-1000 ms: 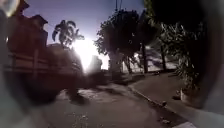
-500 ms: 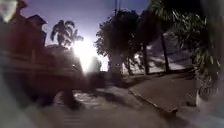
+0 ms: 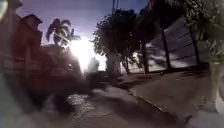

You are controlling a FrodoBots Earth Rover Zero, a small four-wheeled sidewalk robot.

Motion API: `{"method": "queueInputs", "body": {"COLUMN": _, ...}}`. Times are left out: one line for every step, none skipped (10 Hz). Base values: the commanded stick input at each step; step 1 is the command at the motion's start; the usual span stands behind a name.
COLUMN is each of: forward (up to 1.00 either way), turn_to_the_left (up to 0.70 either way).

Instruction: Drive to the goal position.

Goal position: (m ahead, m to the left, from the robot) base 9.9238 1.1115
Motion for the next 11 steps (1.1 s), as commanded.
{"method": "queueInputs", "body": {"forward": 0.7, "turn_to_the_left": 0.07}}
{"method": "queueInputs", "body": {"forward": 0.7, "turn_to_the_left": 0.15}}
{"method": "queueInputs", "body": {"forward": 0.7, "turn_to_the_left": 0.16}}
{"method": "queueInputs", "body": {"forward": 0.7, "turn_to_the_left": 0.16}}
{"method": "queueInputs", "body": {"forward": 0.7, "turn_to_the_left": 0.1}}
{"method": "queueInputs", "body": {"forward": 0.7, "turn_to_the_left": 0.02}}
{"method": "queueInputs", "body": {"forward": 0.7, "turn_to_the_left": 0.0}}
{"method": "queueInputs", "body": {"forward": 0.7, "turn_to_the_left": 0.0}}
{"method": "queueInputs", "body": {"forward": 0.7, "turn_to_the_left": 0.0}}
{"method": "queueInputs", "body": {"forward": 0.7, "turn_to_the_left": 0.0}}
{"method": "queueInputs", "body": {"forward": 0.7, "turn_to_the_left": 0.0}}
